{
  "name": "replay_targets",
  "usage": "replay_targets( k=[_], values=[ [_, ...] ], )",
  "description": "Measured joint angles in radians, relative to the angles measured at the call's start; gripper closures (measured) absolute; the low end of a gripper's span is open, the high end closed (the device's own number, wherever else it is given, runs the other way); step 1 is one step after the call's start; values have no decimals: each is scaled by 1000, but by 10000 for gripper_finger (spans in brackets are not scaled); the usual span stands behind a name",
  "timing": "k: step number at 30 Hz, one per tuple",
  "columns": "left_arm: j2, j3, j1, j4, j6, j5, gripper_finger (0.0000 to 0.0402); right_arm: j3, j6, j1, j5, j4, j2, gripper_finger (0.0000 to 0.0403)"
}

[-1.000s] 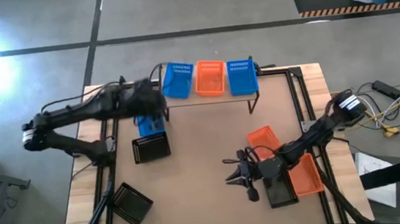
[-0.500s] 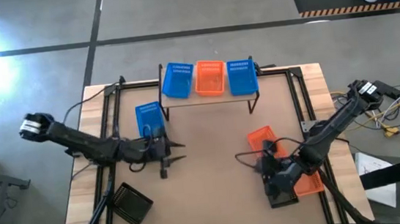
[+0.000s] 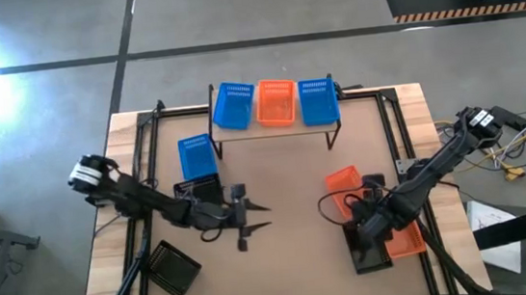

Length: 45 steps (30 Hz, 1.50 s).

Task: Stack baskets on shelf by color
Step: Stack the top orange basket on top of the orange basket on the shelf

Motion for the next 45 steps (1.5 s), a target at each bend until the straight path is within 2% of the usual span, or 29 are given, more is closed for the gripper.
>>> replay_targets(
  k=[3, 8, 11, 18, 22, 30, 34, 37, 43, 45],
  values=[
    [51, 40, 0, 0, 1, 0, 244, -34, -12, -9, 26, 10, -1, 245],
    [99, 77, 0, -2, 1, 1, 244, -72, -79, -18, 25, 108, 0, 276],
    [105, 81, 1, -4, 1, 2, 244, -91, -121, -20, 25, 165, 0, 297],
    [98, 74, 1, -2, 1, 4, 244, -98, -133, -20, 26, 170, 0, 330],
    [98, 70, 1, -3, 1, 4, 244, -98, -146, -20, 26, 175, 0, 322],
    [97, 68, 1, -4, 1, 5, 244, -82, -183, -21, 42, 181, 1, 262],
    [98, 68, 1, -4, 0, 5, 244, -99, -177, -34, 82, 186, 1, 257],
    [97, 68, 1, -4, 0, 5, 244, -106, -176, -46, 84, 193, 1, 280],
    [97, 63, 0, -11, 0, 5, 244, -111, -184, -57, 78, 253, 24, 372],
    [96, 57, -1, -27, -1, 5, 244, -111, -186, -57, 79, 310, 37, 387]
  ],
)
